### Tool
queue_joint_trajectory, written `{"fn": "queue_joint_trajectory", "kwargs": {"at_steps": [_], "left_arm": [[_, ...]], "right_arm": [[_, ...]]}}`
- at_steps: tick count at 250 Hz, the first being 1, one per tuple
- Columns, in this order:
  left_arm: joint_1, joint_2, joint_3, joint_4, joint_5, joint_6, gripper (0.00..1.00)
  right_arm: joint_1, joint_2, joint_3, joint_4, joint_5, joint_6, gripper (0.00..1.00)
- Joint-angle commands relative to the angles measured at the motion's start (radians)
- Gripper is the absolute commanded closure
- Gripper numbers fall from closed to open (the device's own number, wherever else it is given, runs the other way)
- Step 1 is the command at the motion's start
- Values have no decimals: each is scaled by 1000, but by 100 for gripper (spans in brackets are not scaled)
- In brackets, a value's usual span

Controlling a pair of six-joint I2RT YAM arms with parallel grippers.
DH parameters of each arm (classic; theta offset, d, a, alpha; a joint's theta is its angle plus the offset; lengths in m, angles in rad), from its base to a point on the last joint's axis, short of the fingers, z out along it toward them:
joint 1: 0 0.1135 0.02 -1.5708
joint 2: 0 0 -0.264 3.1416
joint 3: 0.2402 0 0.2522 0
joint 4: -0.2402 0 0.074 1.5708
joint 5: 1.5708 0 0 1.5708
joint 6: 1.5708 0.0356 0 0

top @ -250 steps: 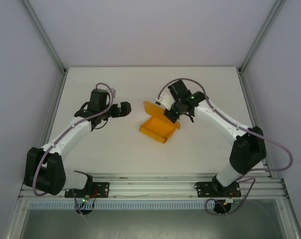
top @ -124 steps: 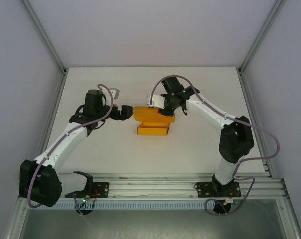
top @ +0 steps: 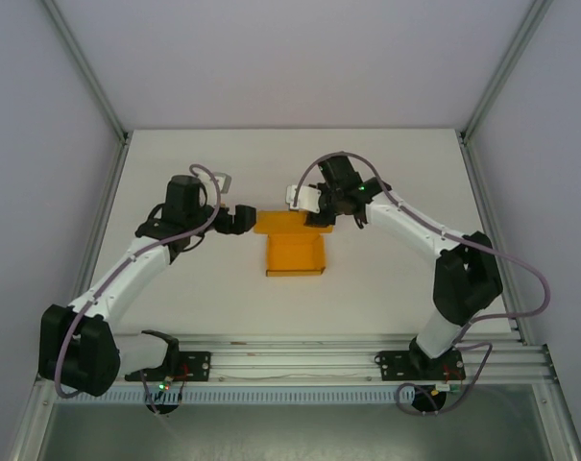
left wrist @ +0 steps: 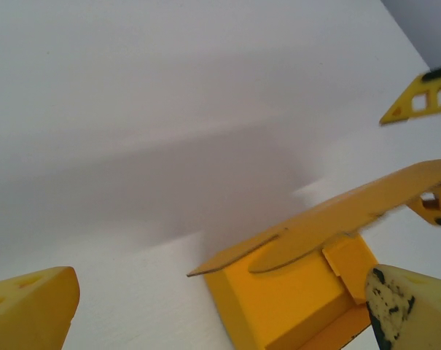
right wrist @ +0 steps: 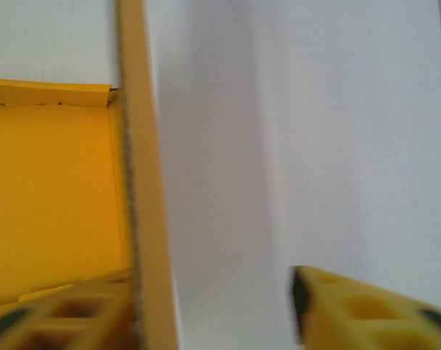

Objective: Assemble paper box

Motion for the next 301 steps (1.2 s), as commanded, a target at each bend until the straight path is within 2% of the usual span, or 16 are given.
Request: {"fn": "queue_joint_trajectory", "kwargs": {"at_steps": [1,28,46,71,96,118,142,171,192,214,261,301], "left_arm": [[3,4,-18,28,-53,-49,0],[3,-20,-54,35,-67,-90,0],[4,-55,-92,60,-66,-116,0],[3,-105,-148,126,-103,-185,0],[3,-131,-189,160,-168,-274,0],[3,-135,-204,154,-178,-292,0],[4,-127,-203,125,-208,-306,0],[4,-113,-215,130,-246,-328,0],[4,-91,-222,139,-240,-334,0],[3,-63,-225,149,-208,-343,0],[4,-25,-242,187,-181,-352,0],[3,-16,-249,200,-184,-355,0]], "right_arm": [[-4,-61,-24,29,-8,33,26],[-3,-147,-94,122,25,153,12],[-4,-232,-167,218,81,325,0],[-4,-364,-246,298,228,687,0],[-6,-484,-293,183,375,1134,0],[-7,-558,-377,52,392,1429,0],[-6,-610,-487,4,381,1607,4],[-7,-598,-585,115,271,1665,14],[-4,-526,-608,211,193,1696,18],[5,-425,-625,309,162,1735,28],[57,-253,-566,369,202,1682,40],[118,-175,-558,383,306,1668,51]]}}
